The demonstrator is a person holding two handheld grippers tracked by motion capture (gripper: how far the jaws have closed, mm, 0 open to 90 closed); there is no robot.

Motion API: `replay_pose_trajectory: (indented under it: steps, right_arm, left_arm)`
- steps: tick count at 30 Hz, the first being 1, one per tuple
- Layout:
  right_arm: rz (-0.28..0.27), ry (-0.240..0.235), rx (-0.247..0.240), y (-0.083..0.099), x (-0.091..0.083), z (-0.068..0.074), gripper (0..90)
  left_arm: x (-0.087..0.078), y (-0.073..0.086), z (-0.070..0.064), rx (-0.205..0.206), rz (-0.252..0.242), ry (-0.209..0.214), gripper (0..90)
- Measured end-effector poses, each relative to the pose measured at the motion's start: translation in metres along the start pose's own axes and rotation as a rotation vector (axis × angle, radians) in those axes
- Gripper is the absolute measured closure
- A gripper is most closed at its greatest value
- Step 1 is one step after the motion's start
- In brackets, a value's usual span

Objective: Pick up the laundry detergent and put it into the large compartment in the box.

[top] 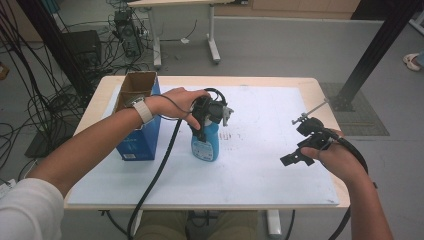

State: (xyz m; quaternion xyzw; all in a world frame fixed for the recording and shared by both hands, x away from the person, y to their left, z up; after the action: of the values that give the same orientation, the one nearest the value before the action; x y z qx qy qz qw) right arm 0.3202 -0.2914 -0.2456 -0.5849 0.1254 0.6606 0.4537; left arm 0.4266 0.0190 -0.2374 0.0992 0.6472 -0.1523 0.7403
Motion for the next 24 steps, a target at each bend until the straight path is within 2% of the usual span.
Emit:
replay_pose_trajectory:
  steps: [8,18,24]
  right_arm:
    - [-0.003,0.001,0.003,0.0026,-0.0007,-0.0006,8.8]
    - [-0.008,0.009,0.002,0.0043,-0.0049,0.0022,8.7]
    - [-0.009,0.012,0.004,0.0056,-0.0055,0.0029,8.7]
  left_arm:
    - [-0.0004,0.0002,-0.0004,-0.002,0.0,-0.004,37.9]
    - [-0.0031,0.0002,-0.0009,-0.025,0.0,0.002,37.9]
    - [-0.0067,-0.0029,-0.0047,-0.041,0.009,-0.016,37.5]
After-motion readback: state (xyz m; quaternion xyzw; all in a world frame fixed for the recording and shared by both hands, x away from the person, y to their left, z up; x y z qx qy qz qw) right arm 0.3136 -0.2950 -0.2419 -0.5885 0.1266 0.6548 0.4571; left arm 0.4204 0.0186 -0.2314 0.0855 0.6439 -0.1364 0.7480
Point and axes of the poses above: each handheld gripper's, and its own axes: x roughly forward along the jaws, y roughly out of its underside, z roughly to its left, the point moved 8 cm from there along x, roughly forward along the jaws, and after that the axes turned 7 degrees about -y, right-handed, at the moved point
